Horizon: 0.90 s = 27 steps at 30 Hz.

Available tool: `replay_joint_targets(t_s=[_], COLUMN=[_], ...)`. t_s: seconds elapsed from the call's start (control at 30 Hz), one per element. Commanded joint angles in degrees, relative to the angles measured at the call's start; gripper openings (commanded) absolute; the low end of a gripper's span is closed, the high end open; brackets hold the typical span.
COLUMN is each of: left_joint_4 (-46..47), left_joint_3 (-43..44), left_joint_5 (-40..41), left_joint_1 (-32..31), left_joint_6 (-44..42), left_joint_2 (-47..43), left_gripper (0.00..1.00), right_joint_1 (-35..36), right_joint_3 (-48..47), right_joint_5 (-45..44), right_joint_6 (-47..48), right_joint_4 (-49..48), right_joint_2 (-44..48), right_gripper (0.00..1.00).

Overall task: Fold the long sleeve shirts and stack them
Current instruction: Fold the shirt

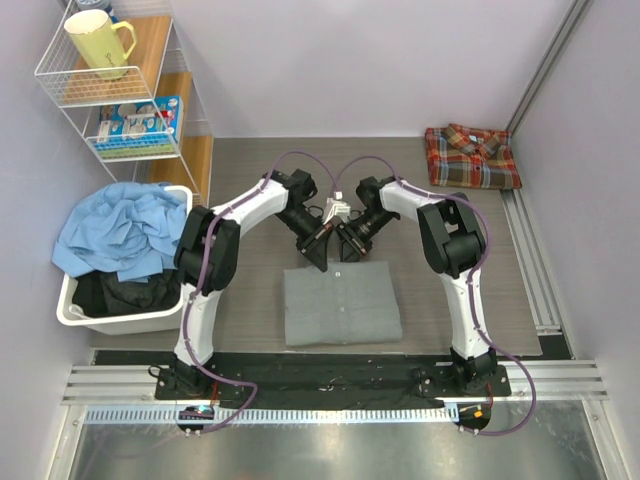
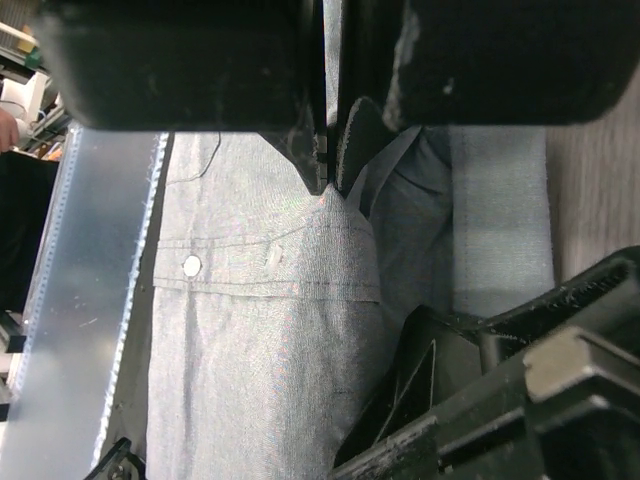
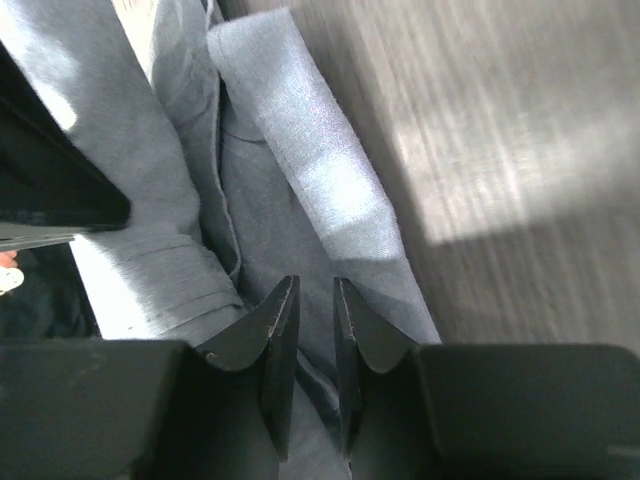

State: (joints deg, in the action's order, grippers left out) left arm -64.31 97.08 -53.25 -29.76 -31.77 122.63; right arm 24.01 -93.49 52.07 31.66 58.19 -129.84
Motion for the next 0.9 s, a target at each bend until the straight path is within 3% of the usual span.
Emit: replay_joint_targets(t_s=[0.0,0.27,0.4,0.6,0.7,0.73,0.87], left_joint_4=[0.1,-4.1,-2.3,1.6,3.0,3.2,0.4], left_joint_3=[4.8,11.3,11.5,12.4,15.1,16.0,22.1], left_joint_5=[1.1,1.3,2.6,6.3,7.1,7.3,7.2], left_joint_1=[0.9,1.1,1.2,2.5,3.7,4.1,5.4], left_joint_6=[-1.6,-4.8,-4.1,-2.3,-0.9,0.4,2.0], left_joint_2=[1.2,5.0,6.4,9.0,10.6,11.1,11.7], left_gripper=[0.00,0.03,0.03,0.11,0.20,0.30,0.45], right_joint_1=[-1.2,-6.2,-8.0,-9.2,-11.3,-12.1,-13.5], right_joint_3=[-4.1,-12.5,-14.3,-13.1,-13.1,-13.0,-12.6], right_joint_5=[-0.4,-1.0,-1.0,-0.2,0.0,0.1,0.3], right_joint_6=[1.5,1.6,1.6,0.9,0.2,0.2,0.3], right_joint_4=[1.8,5.5,6.8,7.0,7.1,7.1,7.9], right_joint_2=[0.4,-1.0,-2.2,-2.0,-1.7,-1.5,0.2], right_gripper=[0.27,0.37,0.37,0.37,0.42,0.46,0.56])
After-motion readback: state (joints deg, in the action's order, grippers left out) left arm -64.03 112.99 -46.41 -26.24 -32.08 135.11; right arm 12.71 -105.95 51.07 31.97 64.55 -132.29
